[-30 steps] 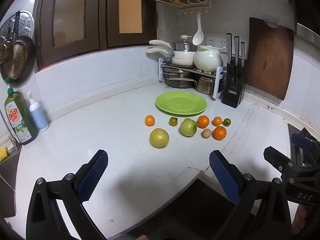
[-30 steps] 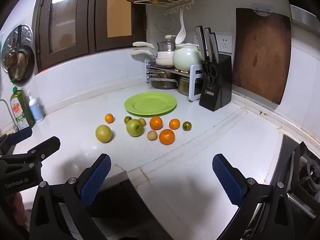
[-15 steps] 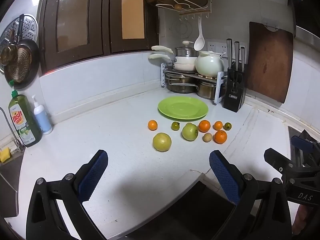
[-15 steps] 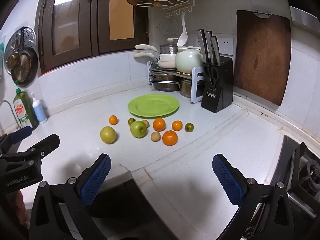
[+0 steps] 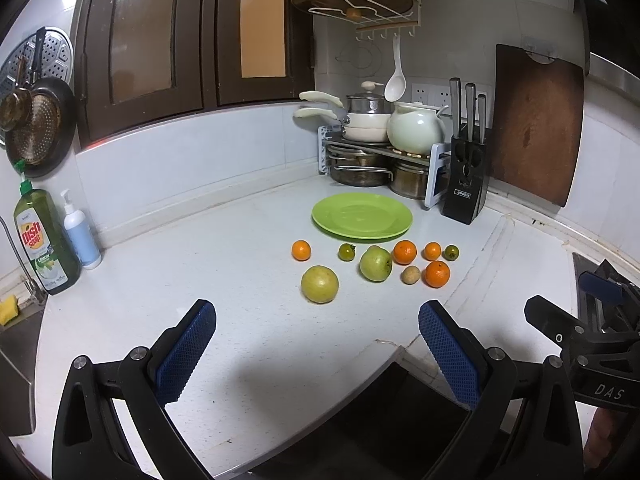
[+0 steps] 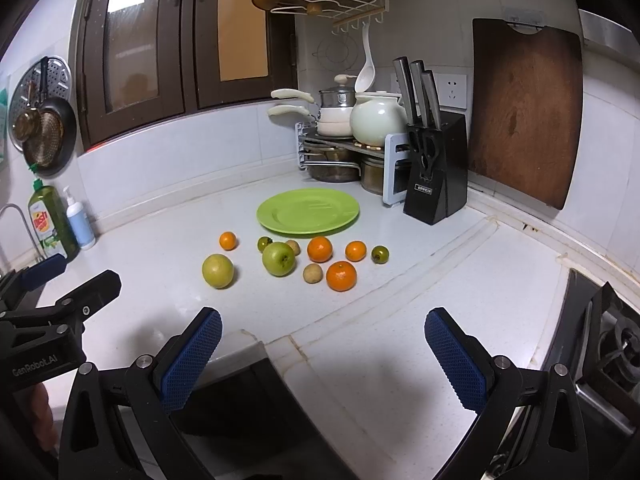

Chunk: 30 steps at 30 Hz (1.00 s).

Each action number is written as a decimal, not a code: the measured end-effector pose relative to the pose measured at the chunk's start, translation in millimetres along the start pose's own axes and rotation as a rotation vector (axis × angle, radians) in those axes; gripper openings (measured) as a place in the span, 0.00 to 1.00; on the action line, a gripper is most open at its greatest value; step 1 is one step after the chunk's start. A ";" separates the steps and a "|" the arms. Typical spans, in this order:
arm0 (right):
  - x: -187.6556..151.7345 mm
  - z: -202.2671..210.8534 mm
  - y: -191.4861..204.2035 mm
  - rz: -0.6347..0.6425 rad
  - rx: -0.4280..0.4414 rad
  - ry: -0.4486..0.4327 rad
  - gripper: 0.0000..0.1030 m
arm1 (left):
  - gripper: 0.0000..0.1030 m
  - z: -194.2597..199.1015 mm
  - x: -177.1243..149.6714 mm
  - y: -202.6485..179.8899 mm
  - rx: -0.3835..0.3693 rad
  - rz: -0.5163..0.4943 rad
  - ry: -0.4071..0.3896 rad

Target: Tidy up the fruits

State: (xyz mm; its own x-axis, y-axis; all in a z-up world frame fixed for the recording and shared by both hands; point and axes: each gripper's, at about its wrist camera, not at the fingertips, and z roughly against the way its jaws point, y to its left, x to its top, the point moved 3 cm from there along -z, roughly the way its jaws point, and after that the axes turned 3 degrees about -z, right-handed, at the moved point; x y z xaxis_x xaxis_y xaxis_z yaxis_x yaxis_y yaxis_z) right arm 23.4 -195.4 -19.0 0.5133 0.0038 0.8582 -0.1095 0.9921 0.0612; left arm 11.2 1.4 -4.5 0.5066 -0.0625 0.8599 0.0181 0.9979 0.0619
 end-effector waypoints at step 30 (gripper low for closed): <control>0.2 -0.4 -0.4 -0.007 -0.002 0.002 0.99 | 1.00 -0.4 2.6 -1.0 -0.005 -0.001 -0.001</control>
State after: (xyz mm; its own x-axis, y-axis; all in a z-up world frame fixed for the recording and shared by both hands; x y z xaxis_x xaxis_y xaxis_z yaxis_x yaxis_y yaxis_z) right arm 23.9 -195.7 -19.0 0.5161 -0.0029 0.8565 -0.1043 0.9923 0.0661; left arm 12.8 0.2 -2.6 0.5056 -0.0630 0.8604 0.0229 0.9980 0.0596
